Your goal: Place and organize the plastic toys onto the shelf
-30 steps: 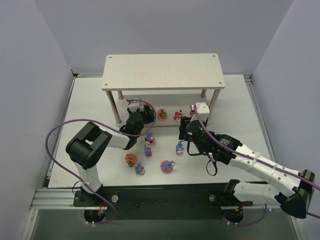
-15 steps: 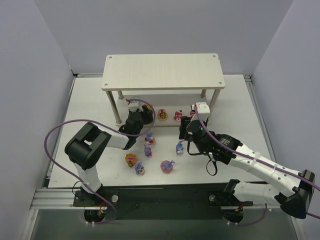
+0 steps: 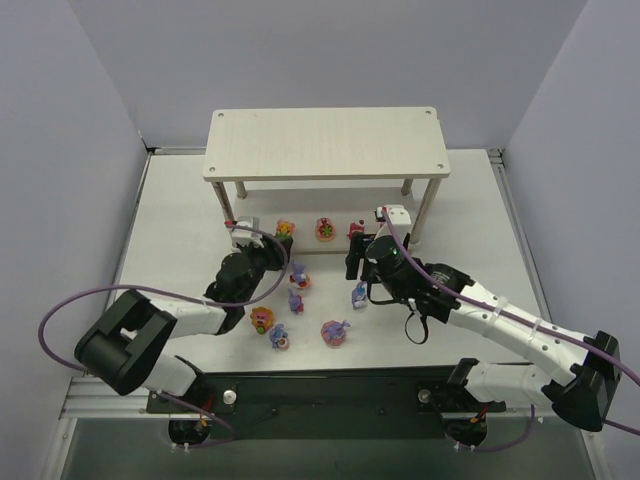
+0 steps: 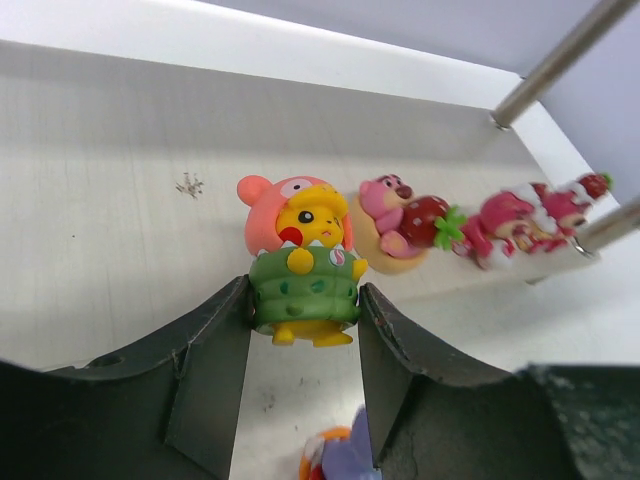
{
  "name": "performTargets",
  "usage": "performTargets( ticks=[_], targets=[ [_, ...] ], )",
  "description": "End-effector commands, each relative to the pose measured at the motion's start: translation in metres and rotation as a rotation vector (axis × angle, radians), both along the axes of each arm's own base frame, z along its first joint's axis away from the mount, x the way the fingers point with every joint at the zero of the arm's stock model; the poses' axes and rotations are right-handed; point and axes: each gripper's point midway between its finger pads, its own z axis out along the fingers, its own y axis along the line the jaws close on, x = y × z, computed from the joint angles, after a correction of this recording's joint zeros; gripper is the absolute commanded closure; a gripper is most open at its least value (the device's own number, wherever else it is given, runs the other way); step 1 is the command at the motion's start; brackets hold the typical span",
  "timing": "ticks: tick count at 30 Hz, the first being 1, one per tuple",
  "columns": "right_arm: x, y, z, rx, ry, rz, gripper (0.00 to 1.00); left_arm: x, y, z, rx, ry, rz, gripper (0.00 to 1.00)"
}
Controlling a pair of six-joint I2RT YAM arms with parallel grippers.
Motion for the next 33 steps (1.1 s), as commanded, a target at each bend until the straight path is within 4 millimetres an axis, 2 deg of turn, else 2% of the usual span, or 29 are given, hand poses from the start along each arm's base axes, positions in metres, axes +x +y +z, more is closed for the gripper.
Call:
performTargets(
  ticks=[1,2,3,4,6,7,9,10,11,13,18,24,29,30,32,33],
  targets=[
    [0.002,0.023,0.014,0.135,0.022,0.022,0.31,-0.03,-0.008,0.054,-0.051,-0.209,-0.136,1.0],
    [0.002,0.026,0.015,0.149,0.028,0.025,0.29,-0.037,-0.008,0.058,-0.042,-0.245,-0.16,1.0],
    [0.001,0.029,0.015,0.176,0.04,0.024,0.28,-0.046,-0.006,0.054,-0.031,-0.249,-0.181,1.0],
    [0.001,0.037,0.017,0.204,0.052,0.041,0.28,-0.056,-0.008,0.065,-0.036,-0.291,-0.217,1.0],
    [0.0,0.047,0.021,0.252,0.062,0.06,0.27,-0.072,-0.01,0.066,0.0,-0.331,-0.277,1.0],
    [-0.002,0.06,0.026,0.3,0.077,0.083,0.27,-0.08,-0.01,0.076,-0.004,-0.371,-0.295,1.0],
    [-0.005,0.072,0.03,0.341,0.092,0.099,0.27,-0.091,-0.013,0.077,0.034,-0.401,-0.335,1.0],
    [-0.003,0.08,0.029,0.362,0.104,0.095,0.27,-0.096,-0.012,0.085,0.036,-0.43,-0.34,1.0],
    [-0.004,0.087,0.035,0.385,0.103,0.102,0.27,-0.096,-0.01,0.081,0.072,-0.425,-0.335,1.0],
    [-0.006,0.103,0.038,0.411,0.106,0.124,0.27,-0.102,-0.009,0.087,0.09,-0.458,-0.33,1.0],
    [-0.011,0.132,0.064,0.487,0.073,0.16,0.27,-0.1,0.004,0.091,0.13,-0.478,-0.251,1.0],
    [-0.012,0.156,0.086,0.535,0.062,0.222,0.27,-0.096,0.005,0.088,0.171,-0.445,-0.218,1.0],
    [-0.009,0.174,0.088,0.512,0.089,0.247,0.27,-0.095,0.001,0.085,0.202,-0.434,-0.209,1.0],
    [-0.008,0.177,0.082,0.492,0.101,0.242,0.27,-0.096,0.001,0.085,0.207,-0.435,-0.206,1.0],
    [-0.004,0.177,0.084,0.49,0.085,0.224,0.27,-0.096,0.002,0.086,0.212,-0.438,-0.189,1.0],
    [-0.003,0.175,0.076,0.463,0.097,0.208,0.27,-0.097,0.003,0.087,0.21,-0.439,-0.185,1.0]
  ],
)
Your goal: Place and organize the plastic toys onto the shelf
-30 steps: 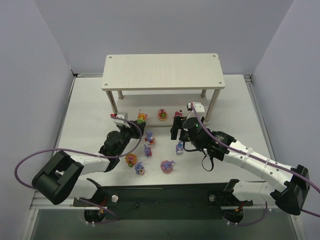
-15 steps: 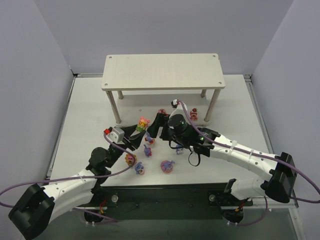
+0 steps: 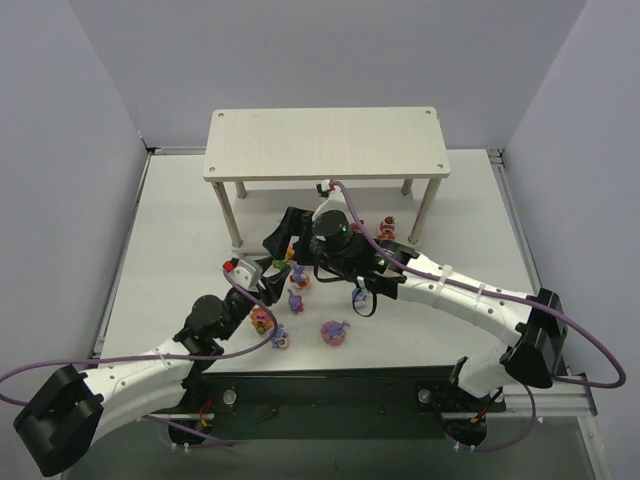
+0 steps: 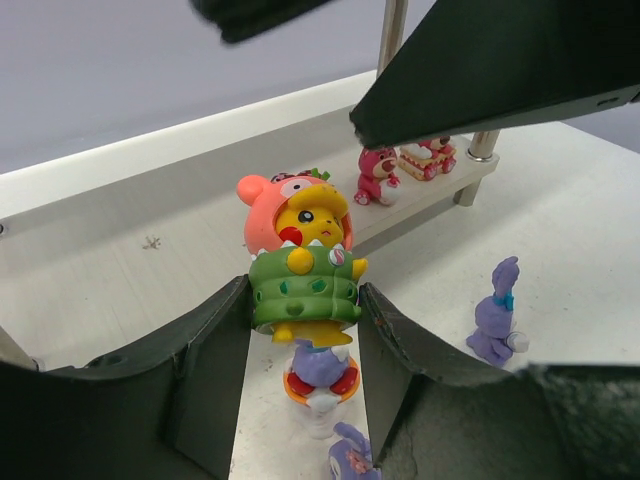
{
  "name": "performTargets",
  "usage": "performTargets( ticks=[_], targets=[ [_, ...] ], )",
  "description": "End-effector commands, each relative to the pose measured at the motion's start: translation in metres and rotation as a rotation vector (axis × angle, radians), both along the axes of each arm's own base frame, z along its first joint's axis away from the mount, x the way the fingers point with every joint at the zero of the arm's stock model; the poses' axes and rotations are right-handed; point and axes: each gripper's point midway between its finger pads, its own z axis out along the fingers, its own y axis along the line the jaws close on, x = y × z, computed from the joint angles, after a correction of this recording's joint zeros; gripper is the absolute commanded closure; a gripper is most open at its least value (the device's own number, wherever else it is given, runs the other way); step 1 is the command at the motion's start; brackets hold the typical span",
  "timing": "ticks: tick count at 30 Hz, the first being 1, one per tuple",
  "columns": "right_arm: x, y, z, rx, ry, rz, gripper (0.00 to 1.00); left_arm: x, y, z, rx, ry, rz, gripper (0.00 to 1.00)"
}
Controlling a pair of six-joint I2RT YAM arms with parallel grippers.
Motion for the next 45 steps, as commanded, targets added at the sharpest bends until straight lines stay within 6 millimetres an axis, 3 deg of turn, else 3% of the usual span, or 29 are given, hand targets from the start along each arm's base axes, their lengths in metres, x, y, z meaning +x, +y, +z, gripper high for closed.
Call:
performTargets(
  ticks=[1,16,22,30,45],
  targets=[
    [0.004,0.002,0.003,-0.016,-0.002,-0.03,0.28,0.005,0.006,0.032,-0.024,-0.086,0.065,1.0],
    [0.011,0.02,-0.012,-0.097,0.023,-0.055,0.32,-0.002,0.015,0.036,-0.016,-0.131,0.096,1.0],
    [0.012,0.016,-0.029,-0.167,0.059,-0.089,0.36,-0.001,0.021,0.038,0.003,-0.149,0.137,1.0],
    [0.02,0.012,-0.034,-0.211,0.063,-0.145,0.38,0.0,0.03,0.04,0.028,-0.174,0.199,1.0],
    [0.022,0.028,-0.046,-0.205,0.103,-0.127,0.52,-0.002,0.028,0.042,0.043,-0.195,0.219,1.0]
  ],
)
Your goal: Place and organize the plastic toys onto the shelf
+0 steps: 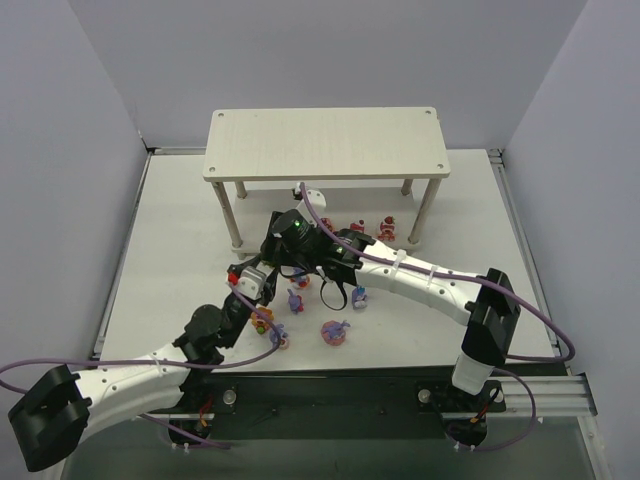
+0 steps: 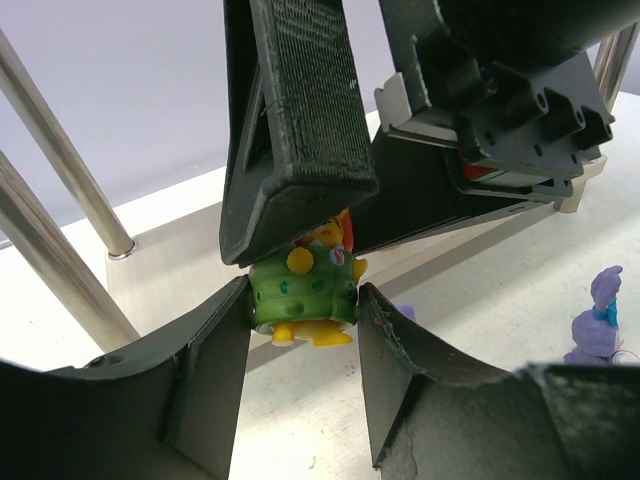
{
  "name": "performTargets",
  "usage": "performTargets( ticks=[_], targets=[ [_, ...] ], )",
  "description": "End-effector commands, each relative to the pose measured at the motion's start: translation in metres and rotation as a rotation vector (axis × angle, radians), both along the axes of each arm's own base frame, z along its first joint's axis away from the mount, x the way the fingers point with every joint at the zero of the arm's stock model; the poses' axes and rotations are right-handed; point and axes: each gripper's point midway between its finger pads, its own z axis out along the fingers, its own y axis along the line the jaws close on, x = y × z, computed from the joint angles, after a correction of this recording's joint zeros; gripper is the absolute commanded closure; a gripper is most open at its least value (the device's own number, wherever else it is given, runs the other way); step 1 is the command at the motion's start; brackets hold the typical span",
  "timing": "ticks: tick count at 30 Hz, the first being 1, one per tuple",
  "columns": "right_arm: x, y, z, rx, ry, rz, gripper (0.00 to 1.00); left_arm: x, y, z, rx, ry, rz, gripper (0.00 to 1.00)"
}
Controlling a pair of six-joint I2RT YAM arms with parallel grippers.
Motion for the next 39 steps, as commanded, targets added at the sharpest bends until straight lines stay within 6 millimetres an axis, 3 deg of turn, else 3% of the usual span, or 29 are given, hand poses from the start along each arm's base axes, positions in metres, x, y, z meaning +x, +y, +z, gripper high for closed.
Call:
performTargets(
  ticks=[1,6,9,11,17,18,22,24,25,30,37,39],
  targets=[
    [0.0,0.005,0.009,0.012,-0.003,-0.009,0.56,-0.002,0.005,0.031,-0.088,-0.084,0.019,1.0],
    [0.001,0.006,0.006,0.01,0.001,-0.013,0.72,-0.005,0.008,0.033,-0.101,-0.085,0.022,1.0],
    [0.004,0.005,0.006,0.003,-0.003,-0.017,0.9,-0.007,0.01,0.034,-0.13,-0.08,0.022,0.96],
    [0.006,0.004,0.007,-0.002,-0.011,-0.018,1.0,-0.008,0.012,0.034,-0.153,-0.066,0.021,0.72],
    [0.027,-0.013,0.019,-0.067,-0.123,-0.071,1.0,-0.009,0.016,0.032,-0.234,0.024,0.033,0.09],
    [0.032,-0.019,0.018,-0.098,-0.148,-0.075,1.0,-0.01,0.016,0.026,-0.242,0.061,0.033,0.06],
    [0.051,-0.029,0.026,-0.13,-0.264,-0.102,1.0,-0.011,0.026,0.025,-0.325,0.135,0.076,0.03],
    [0.057,-0.034,0.022,-0.192,-0.314,-0.084,1.0,-0.013,0.033,0.029,-0.361,0.172,0.099,0.03],
    [0.064,-0.032,0.03,-0.175,-0.357,-0.103,1.0,-0.011,0.04,0.031,-0.389,0.185,0.141,0.03],
    [0.077,-0.031,0.025,-0.253,-0.432,-0.106,1.0,-0.01,0.056,0.024,-0.417,0.286,0.244,0.03],
    [0.079,-0.03,0.033,-0.268,-0.451,-0.101,1.0,-0.007,0.031,-0.005,-0.406,0.398,0.154,0.03],
    [0.075,-0.032,0.034,-0.253,-0.425,-0.097,1.0,-0.007,0.02,-0.001,-0.426,0.392,0.079,0.03]
  ],
)
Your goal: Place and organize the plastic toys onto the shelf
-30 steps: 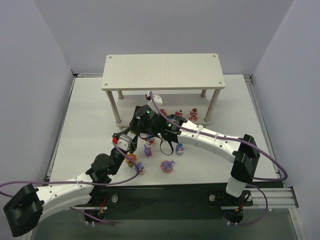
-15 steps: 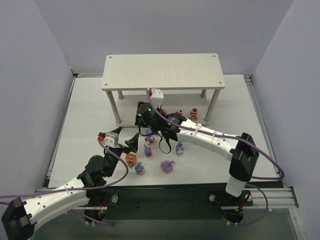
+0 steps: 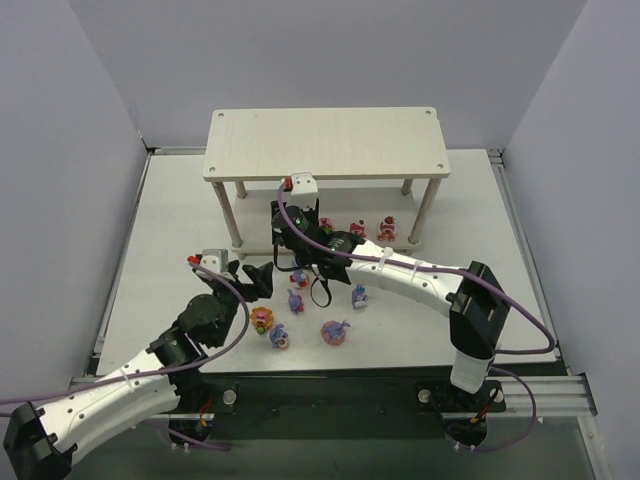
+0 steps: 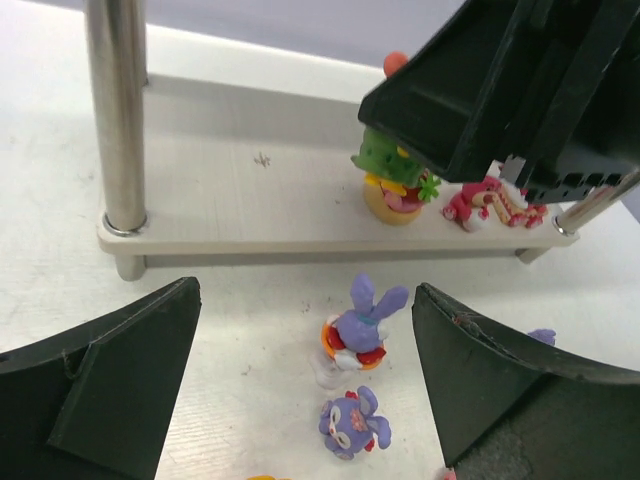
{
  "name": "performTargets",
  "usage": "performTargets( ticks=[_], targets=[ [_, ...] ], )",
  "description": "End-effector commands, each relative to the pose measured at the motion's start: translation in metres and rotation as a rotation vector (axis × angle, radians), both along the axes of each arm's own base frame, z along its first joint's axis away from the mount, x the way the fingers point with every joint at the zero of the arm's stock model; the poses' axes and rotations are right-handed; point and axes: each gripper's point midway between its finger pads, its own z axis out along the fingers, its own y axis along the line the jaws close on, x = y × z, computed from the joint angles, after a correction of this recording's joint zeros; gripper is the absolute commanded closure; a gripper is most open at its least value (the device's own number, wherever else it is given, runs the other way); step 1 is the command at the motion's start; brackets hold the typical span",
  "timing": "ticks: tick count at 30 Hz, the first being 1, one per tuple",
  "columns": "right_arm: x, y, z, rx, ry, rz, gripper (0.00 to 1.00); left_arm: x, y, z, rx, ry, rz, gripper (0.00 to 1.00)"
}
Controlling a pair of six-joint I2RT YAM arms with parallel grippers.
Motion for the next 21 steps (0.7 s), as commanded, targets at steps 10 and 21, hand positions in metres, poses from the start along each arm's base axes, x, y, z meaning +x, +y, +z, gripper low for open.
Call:
performTargets(
  ticks=[10,21],
  targets=[
    [-0.023,-0.006,0.043,0.134,0.054,0.04,1.0,0.006,-0.035,0.022,-0.184,-0.136,-0.297,0.03],
    [-0.037,-0.003,0.05,0.17,0.093,0.086,1.0,-0.001,-0.048,0.034,-0.228,-0.216,-0.385,0.03]
  ],
)
